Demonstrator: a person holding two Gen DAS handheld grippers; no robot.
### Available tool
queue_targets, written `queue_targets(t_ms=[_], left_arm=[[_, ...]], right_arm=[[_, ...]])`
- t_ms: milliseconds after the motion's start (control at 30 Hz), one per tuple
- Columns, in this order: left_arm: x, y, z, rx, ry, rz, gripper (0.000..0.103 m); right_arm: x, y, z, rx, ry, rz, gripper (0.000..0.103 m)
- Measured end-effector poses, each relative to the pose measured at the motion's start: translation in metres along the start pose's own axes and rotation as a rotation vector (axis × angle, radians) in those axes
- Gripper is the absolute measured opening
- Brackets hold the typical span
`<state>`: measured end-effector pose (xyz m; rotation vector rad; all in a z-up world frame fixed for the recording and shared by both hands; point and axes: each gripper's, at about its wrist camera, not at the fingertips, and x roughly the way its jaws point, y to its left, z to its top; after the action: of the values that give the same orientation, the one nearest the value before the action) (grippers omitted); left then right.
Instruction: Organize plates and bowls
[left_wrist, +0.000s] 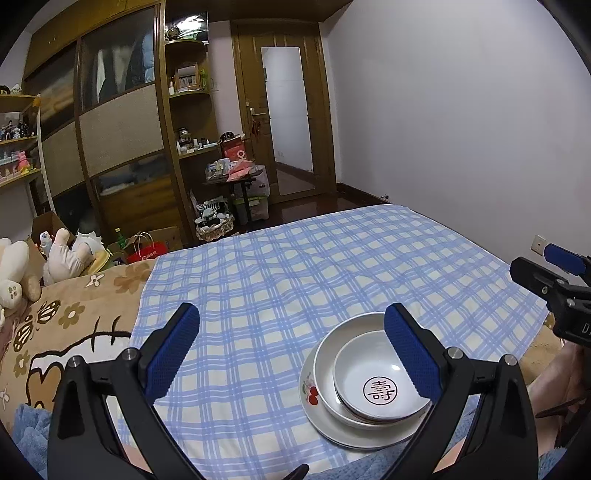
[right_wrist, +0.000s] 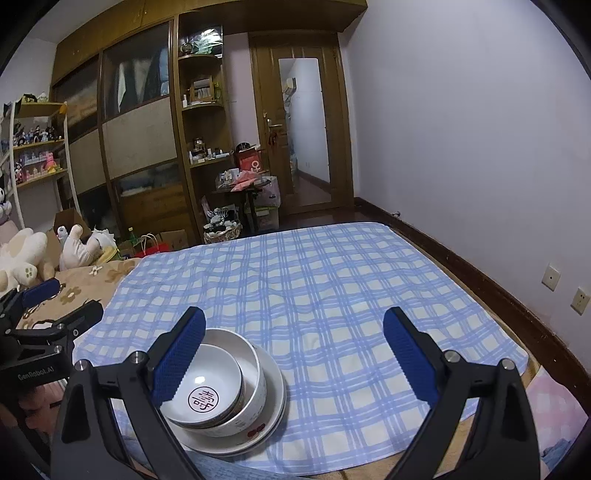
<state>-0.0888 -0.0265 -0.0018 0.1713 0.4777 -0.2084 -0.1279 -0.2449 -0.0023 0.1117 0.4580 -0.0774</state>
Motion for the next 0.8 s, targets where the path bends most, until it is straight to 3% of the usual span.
queue_targets(t_ms=[800], left_arm=[[-0.0002, 0.0020, -0.0003, 0.002, 0.006, 0.003, 0.099]], right_arm=[[0.0011, -0.0003, -0.0032, 0.014, -0.005, -0.015, 0.101]])
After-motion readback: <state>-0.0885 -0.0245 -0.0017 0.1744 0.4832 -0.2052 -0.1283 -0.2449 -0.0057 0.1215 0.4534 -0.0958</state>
